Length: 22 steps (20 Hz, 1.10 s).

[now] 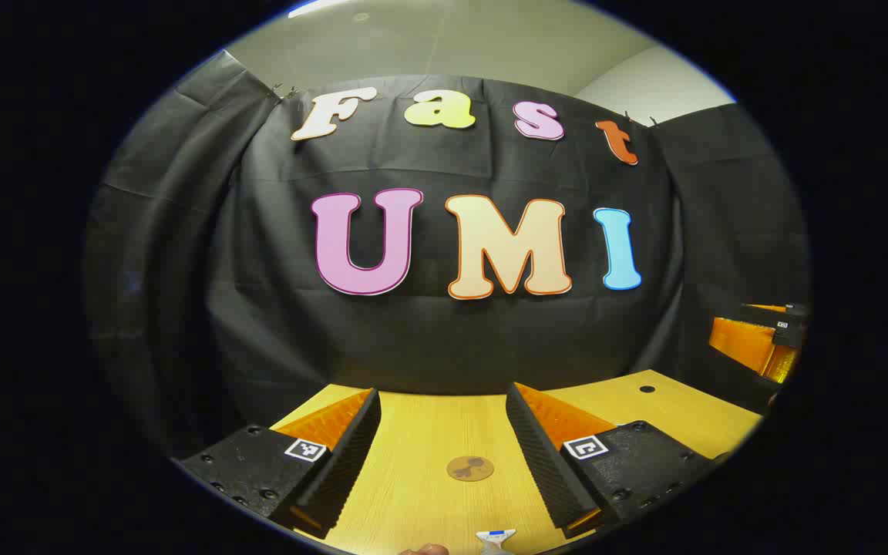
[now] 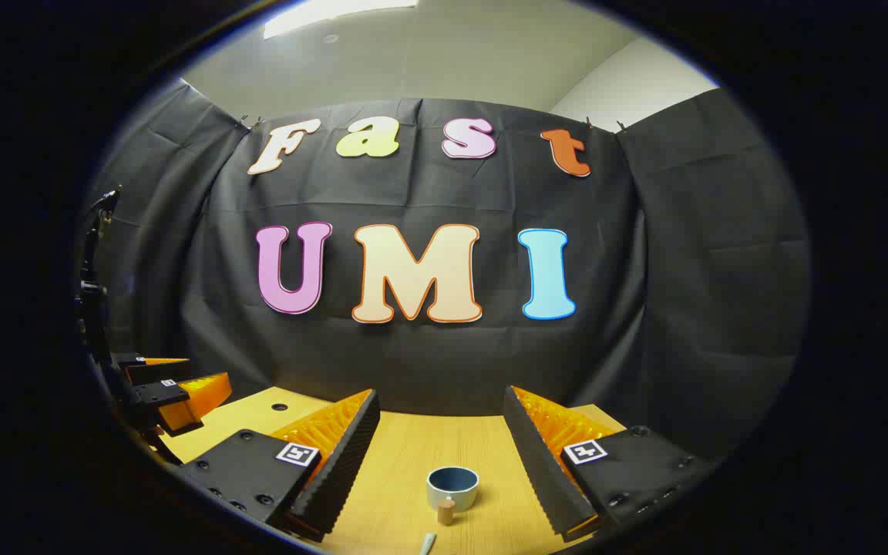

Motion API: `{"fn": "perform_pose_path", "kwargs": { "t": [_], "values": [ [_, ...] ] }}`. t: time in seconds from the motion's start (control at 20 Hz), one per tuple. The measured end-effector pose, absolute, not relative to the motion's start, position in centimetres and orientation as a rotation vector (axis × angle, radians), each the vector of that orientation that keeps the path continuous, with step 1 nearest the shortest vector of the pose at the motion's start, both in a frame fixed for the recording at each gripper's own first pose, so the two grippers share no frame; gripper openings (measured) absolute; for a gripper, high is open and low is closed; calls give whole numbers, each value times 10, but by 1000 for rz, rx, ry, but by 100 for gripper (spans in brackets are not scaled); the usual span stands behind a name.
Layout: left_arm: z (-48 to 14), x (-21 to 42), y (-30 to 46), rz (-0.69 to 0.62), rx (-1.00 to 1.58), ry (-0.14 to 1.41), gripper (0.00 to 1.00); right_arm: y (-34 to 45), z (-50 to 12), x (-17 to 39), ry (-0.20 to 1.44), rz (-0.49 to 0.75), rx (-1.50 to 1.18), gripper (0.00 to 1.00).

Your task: Put the toothbrush and toothpaste on the desktop into the cup, then pick up the cup and place it on the coaster on the desktop.

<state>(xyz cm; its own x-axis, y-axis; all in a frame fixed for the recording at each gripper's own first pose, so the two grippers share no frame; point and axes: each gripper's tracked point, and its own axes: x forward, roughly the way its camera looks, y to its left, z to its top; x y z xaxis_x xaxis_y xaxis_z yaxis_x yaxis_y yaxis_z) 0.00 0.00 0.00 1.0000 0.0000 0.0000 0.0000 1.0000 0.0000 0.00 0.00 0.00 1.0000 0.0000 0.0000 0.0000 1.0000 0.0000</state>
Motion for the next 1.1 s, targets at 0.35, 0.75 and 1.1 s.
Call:
{"fn": "perform_pose_path", "kwargs": {
  "t": [0.35,0.75,1.1],
  "values": [
    [-3,-3,0,7,4,7,95,3,-17,-1,39,7,-20,99],
    [-6,-4,-1,11,14,9,95,2,-41,1,122,13,-8,99],
    [-8,-14,1,22,35,12,95,-4,-103,-4,320,-1,-6,99]
  ]
}}
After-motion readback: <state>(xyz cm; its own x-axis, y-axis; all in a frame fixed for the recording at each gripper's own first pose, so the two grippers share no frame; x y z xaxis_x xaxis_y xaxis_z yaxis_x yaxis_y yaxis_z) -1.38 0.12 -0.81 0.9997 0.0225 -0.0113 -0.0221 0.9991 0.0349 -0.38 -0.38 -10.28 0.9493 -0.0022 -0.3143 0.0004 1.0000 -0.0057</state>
